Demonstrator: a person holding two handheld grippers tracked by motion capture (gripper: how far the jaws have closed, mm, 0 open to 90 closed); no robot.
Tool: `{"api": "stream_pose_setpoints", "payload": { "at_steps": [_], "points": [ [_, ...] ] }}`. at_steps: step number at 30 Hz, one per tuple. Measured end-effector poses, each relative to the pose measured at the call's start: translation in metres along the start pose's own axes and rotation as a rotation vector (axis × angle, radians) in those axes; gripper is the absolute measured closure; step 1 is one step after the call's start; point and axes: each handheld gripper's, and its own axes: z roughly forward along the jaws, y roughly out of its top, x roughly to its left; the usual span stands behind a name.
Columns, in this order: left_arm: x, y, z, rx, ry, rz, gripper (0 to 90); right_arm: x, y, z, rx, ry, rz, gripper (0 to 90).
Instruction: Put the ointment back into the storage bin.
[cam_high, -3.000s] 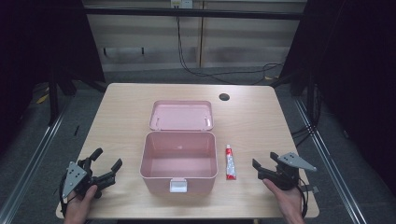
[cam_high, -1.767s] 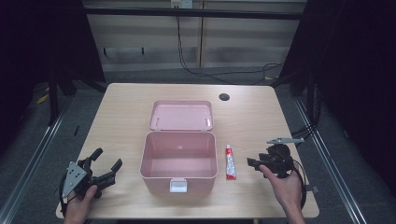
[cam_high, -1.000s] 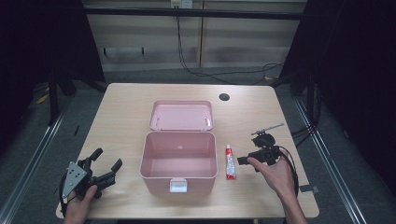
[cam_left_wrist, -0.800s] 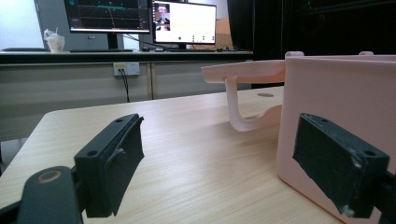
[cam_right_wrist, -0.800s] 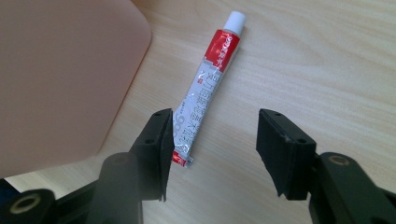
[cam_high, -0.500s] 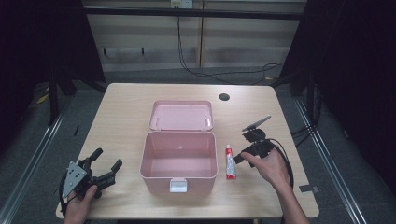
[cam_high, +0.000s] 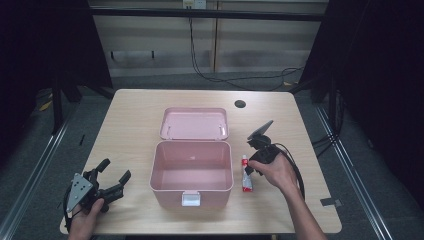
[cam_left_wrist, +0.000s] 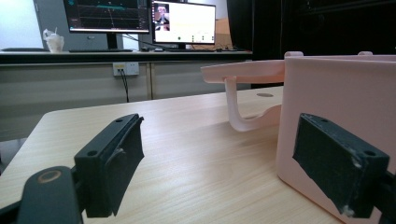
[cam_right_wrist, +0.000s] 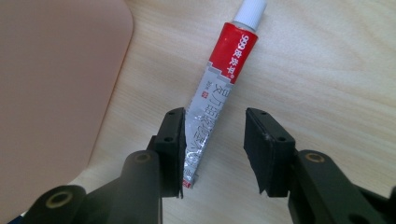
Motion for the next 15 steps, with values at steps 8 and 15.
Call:
{"api": "stream_pose_setpoints", "payload": {
  "at_steps": [8,15],
  "points": [
    [0.0,0.0,0.0,0.0,-0.001,0.0,15.7,0.003,0.009,0.009,0.013,-0.016,0.029,59.7],
    [0.0,0.0,0.0,0.0,-0.001,0.0,15.7,0.006,0.014,0.021,0.044,-0.04,0.06,62.5]
  ]
}}
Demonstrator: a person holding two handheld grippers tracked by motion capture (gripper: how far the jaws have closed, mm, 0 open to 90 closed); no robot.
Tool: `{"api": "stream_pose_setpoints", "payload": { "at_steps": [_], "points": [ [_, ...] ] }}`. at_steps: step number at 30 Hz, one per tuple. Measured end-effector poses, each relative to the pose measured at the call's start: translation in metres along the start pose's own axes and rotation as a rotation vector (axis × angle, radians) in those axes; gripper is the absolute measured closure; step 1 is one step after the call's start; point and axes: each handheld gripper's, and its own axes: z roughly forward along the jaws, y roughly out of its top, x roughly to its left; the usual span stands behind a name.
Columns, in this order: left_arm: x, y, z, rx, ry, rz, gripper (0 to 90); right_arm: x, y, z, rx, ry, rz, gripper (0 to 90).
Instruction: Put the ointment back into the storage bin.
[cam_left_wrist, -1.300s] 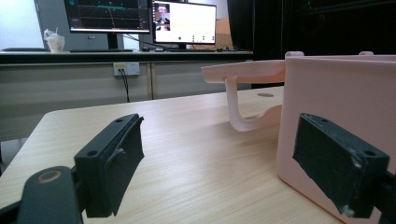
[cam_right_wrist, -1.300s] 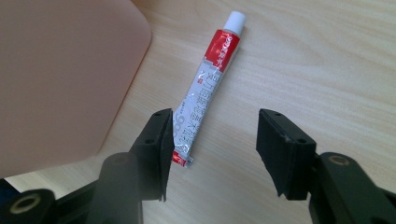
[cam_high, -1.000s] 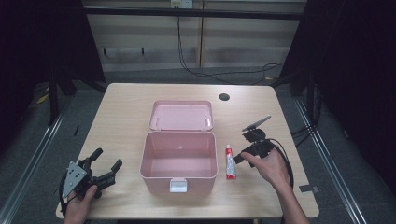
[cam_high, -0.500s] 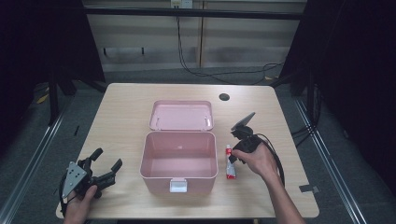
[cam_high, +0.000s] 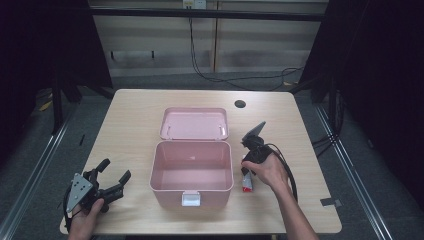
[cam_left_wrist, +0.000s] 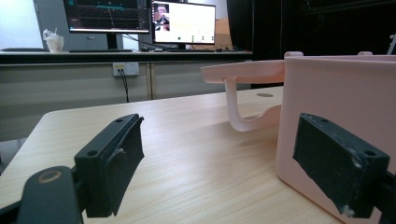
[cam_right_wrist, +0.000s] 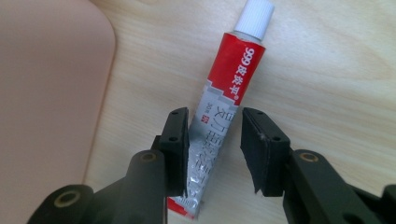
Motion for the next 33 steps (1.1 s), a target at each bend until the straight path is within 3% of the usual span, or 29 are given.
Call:
{"api": "stream_pose_setpoints", "payload": {
  "at_steps": [6,13,18,25,33],
  "points": [
    [0.0,0.0,0.0,0.0,-0.001,0.0,15.7,0.002,0.005,0.007,0.019,-0.011,0.035,64.9],
    [0.0,0.0,0.0,-0.001,0.0,0.0,15.7,0.004,0.007,0.011,0.022,-0.032,0.042,68.1],
    [0.0,0.0,0.0,0.0,0.0,0.001,15.7,0.008,0.008,0.011,0.035,-0.063,0.031,71.2],
    [0.0,0.0,0.0,-0.001,0.0,0.001,15.7,0.005,0.006,0.011,0.035,-0.051,0.024,71.5],
    [0.0,0.0,0.0,0.0,0.0,0.0,15.7,0.0,-0.002,0.0,0.013,-0.033,-0.018,71.5]
  ]
}}
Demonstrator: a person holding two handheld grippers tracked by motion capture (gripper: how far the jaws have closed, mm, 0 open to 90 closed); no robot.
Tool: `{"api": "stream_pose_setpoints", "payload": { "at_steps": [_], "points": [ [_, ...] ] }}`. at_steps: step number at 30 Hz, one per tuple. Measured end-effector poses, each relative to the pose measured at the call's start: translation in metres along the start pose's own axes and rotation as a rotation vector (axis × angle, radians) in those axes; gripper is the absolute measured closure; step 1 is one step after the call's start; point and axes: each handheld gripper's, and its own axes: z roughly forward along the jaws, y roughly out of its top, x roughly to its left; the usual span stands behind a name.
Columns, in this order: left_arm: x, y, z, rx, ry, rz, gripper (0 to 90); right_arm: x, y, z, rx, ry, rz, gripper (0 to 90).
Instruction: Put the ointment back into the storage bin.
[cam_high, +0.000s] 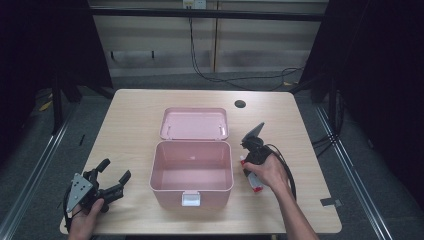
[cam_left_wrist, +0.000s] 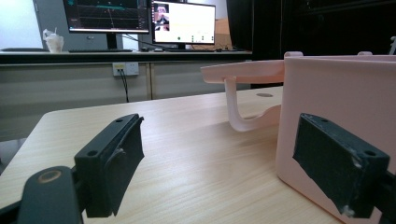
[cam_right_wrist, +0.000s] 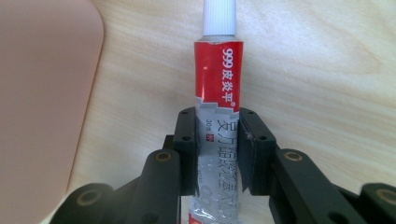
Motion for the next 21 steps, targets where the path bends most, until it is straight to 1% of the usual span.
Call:
{"api": "stream_pose_setpoints", "payload": {
  "at_steps": [1,2,4,6,8,9,14,17,21],
  "points": [
    [0.0,0.0,0.0,0.0,0.0,0.0,15.7,-0.001,-0.001,-0.002,0.004,0.002,-0.005,71.5],
    [0.0,0.0,0.0,0.0,0.0,0.0,15.7,-0.002,-0.003,-0.004,0.002,0.009,-0.021,71.5],
    [0.0,0.0,0.0,0.0,-0.001,0.0,15.7,-0.003,-0.004,-0.006,0.001,0.011,-0.029,71.5],
    [0.0,0.0,0.0,0.0,0.0,0.0,15.7,-0.003,-0.007,-0.009,-0.005,0.006,-0.054,71.5],
    [0.0,0.0,0.0,0.0,0.0,0.0,15.7,-0.002,-0.009,-0.009,0.017,-0.002,-0.087,71.5],
    [0.0,0.0,0.0,0.0,0.0,0.0,15.7,-0.002,-0.012,-0.012,0.001,0.001,-0.104,71.6],
    [0.0,0.0,0.0,0.0,0.0,0.0,15.7,-0.006,-0.016,-0.017,0.003,0.022,-0.135,71.6],
    [0.0,0.0,0.0,0.0,0.0,0.0,15.7,-0.008,-0.019,-0.023,0.002,0.026,-0.162,71.6],
    [0.0,0.0,0.0,0.001,-0.001,0.0,15.7,-0.009,-0.021,-0.033,-0.013,0.036,-0.197,71.6]
  ]
}}
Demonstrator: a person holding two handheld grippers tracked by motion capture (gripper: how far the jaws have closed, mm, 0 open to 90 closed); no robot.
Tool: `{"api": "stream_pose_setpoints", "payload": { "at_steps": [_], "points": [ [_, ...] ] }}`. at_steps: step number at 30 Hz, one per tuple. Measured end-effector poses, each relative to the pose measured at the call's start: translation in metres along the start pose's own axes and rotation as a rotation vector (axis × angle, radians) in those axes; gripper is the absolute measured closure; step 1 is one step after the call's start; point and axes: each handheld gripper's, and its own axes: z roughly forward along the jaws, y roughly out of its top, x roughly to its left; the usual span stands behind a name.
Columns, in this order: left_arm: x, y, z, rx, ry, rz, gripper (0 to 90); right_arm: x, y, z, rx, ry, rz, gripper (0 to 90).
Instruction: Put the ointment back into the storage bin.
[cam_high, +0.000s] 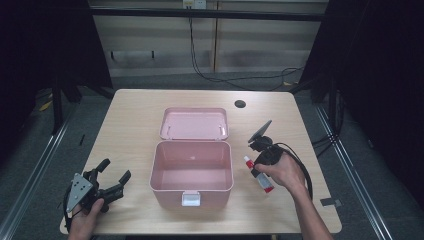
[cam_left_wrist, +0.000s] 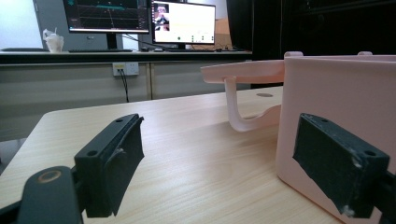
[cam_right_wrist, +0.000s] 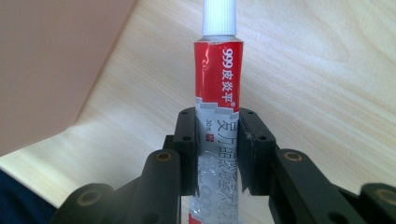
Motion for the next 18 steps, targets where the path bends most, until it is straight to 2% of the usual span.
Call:
{"api": "stream_pose_setpoints", "payload": {
  "at_steps": [6,9,12,18],
  "points": [
    [0.0,0.0,0.0,0.0,0.0,0.0,15.7,0.002,-0.002,-0.011,-0.016,0.027,-0.046,71.6],
    [0.0,0.0,0.0,0.0,0.0,0.0,15.7,0.002,-0.003,-0.016,-0.016,0.022,-0.048,71.7],
    [0.0,0.0,0.0,0.0,0.0,0.001,15.7,0.0,-0.005,-0.021,-0.027,0.051,-0.065,71.7],
    [0.0,0.0,0.0,-0.001,0.001,0.001,15.7,0.0,-0.009,-0.034,-0.048,0.05,-0.12,71.7]
  ]
}}
